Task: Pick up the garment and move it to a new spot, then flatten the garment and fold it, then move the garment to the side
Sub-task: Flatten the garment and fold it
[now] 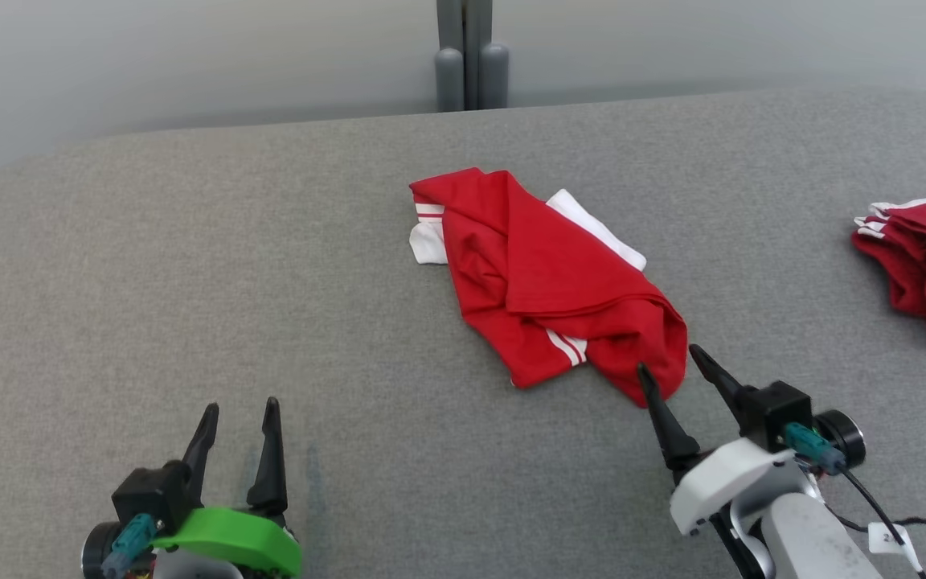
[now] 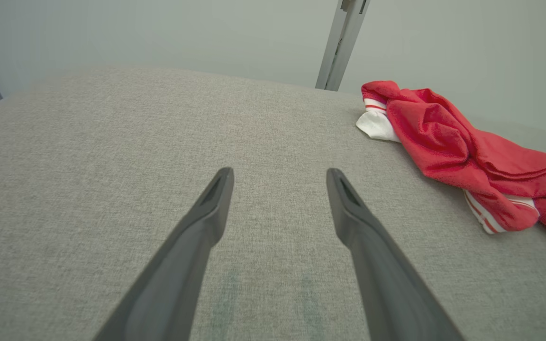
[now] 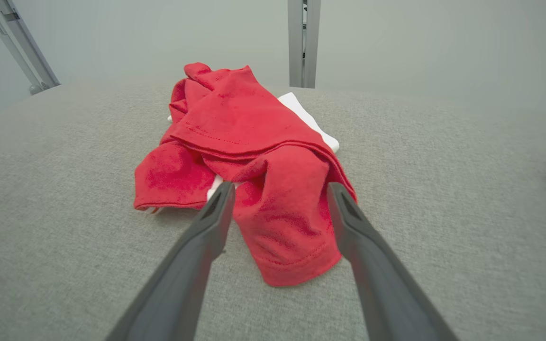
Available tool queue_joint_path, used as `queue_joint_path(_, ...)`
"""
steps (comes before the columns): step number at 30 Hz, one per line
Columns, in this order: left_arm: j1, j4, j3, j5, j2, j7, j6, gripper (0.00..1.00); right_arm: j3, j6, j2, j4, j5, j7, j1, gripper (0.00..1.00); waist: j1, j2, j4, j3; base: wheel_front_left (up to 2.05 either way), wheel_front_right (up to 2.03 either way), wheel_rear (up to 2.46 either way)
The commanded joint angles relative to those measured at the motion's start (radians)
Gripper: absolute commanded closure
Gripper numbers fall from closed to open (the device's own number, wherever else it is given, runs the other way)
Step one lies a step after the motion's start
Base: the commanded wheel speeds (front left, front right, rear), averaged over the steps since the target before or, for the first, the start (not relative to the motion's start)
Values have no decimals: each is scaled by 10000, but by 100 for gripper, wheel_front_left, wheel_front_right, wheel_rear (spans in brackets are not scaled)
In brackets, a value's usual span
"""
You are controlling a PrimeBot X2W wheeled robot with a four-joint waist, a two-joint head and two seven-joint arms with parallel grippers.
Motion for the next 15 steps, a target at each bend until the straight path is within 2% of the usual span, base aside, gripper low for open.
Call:
queue_joint_path(1, -284, -52, -42, -71, 0, -6, -39, 0, 238, -20, -31, 160, -114, 1, -319, 0, 0, 0, 326, 332, 0, 0, 0)
queue_joint_path(10, -953, 20, -664, -442, -42, -6, -41, 0, 1634, -20, -41, 1663, -435, 1, -2739, 0, 0, 0, 1274, 1272, 0, 0, 0)
queue_joint_path(15, -1142, 75, -836, -592, -3, -6, -41, 0, 1803, -20, -39, 2521, -645, 1, -3548, 0, 0, 0, 1707, 1664, 0, 0, 0)
